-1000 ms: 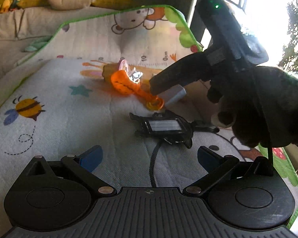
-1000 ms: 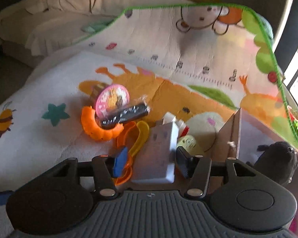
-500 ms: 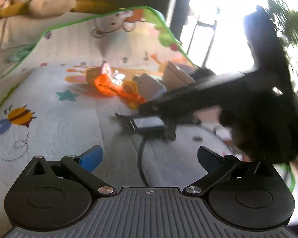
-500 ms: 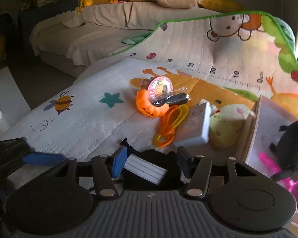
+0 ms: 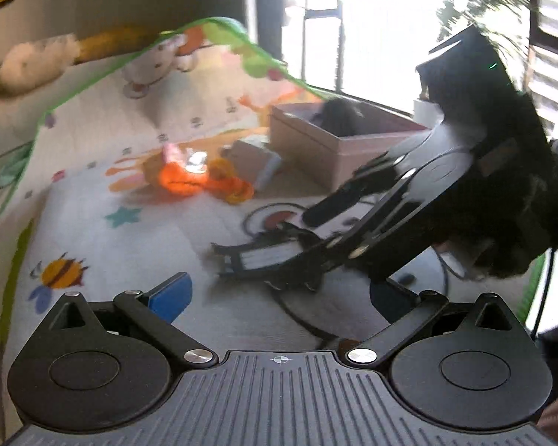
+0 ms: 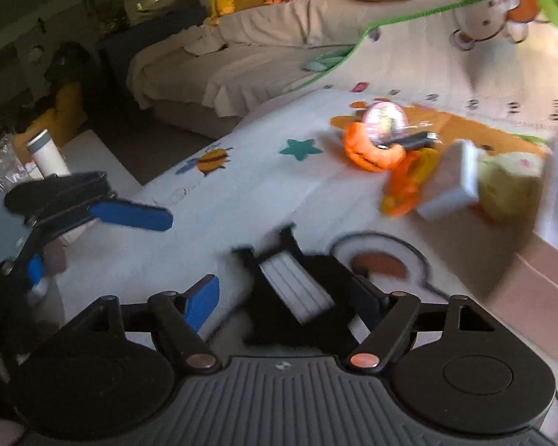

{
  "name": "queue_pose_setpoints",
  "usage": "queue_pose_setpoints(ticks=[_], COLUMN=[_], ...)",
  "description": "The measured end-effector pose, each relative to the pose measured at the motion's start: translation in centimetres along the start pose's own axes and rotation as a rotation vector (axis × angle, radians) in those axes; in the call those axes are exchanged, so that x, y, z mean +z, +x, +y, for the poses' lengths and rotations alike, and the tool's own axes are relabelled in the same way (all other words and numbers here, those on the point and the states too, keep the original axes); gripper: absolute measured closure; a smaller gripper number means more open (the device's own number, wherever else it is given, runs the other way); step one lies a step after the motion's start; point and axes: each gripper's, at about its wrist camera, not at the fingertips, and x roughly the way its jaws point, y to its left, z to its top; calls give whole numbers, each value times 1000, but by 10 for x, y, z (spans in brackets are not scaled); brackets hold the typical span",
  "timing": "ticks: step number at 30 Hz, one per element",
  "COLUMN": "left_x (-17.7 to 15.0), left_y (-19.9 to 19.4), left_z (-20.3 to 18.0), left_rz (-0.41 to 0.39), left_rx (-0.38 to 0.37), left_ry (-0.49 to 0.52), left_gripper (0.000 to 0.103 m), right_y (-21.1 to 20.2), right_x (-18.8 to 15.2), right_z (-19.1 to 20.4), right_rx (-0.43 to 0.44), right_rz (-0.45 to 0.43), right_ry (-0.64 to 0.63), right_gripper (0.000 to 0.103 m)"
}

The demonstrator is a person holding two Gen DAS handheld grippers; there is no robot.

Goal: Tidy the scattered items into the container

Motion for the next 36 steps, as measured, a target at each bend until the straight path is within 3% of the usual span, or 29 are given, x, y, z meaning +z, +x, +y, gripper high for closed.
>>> queue_pose_setpoints(ticks=[5, 8, 10, 13, 17, 21, 24, 30, 33, 36], left_x=[8, 21, 28, 36, 41, 36, 30, 9, 10, 17], left_y=[28, 46, 58, 74, 92, 90, 75, 41, 34, 40], left_z=[-5, 1, 7, 20, 32, 35, 20, -28, -43, -50], left_rz=[48, 69, 80, 83, 119, 149, 170, 177, 153, 119], left_rx=[-3, 11, -32, -160, -236, -275, -273, -364, -312, -134], left_ry=[107, 138, 158, 161, 137, 64, 42, 45, 14, -21], left_gripper=[0, 0, 0, 0, 0, 0, 0, 0, 0, 0], right_y=[-51, -72, -79, -84, -81, -83, -82, -80, -80, -82], right_x=[-35, -59, -73, -91, -101, -105, -106, -105, -105, -107], right_z=[-13, -21, -24, -29, -41, -41, -41, -39, -41, -41], right_rx=[-212, -290, -340, -413, -408, -406, -408, -410, -404, -398], right_rz=[-75, -90, -90, -96, -98, -113, -113, -113, -116, -125], right_ry=[81, 145, 173, 212, 291, 286, 278, 286, 297, 292], right_gripper=[8, 3, 1, 0, 0, 0, 0, 0, 0, 0])
